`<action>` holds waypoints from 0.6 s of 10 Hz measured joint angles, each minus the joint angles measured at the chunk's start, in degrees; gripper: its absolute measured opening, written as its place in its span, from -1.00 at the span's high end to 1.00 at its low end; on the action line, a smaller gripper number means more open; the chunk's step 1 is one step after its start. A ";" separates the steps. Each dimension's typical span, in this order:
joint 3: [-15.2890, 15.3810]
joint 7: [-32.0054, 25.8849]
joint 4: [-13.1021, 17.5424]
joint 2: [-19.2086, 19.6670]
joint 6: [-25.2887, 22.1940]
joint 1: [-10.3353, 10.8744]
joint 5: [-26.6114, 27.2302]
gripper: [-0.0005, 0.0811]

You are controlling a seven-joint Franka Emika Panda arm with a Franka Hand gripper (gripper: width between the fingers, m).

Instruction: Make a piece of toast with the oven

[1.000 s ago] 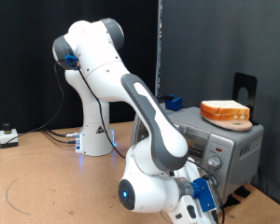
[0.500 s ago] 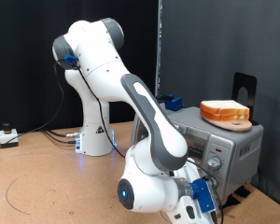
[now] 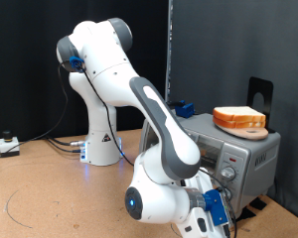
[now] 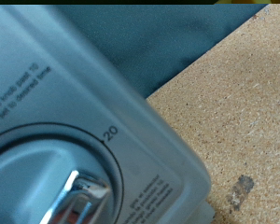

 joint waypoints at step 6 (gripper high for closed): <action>0.22 -9.08 0.14 -0.06 0.18 -0.07 0.20 -0.96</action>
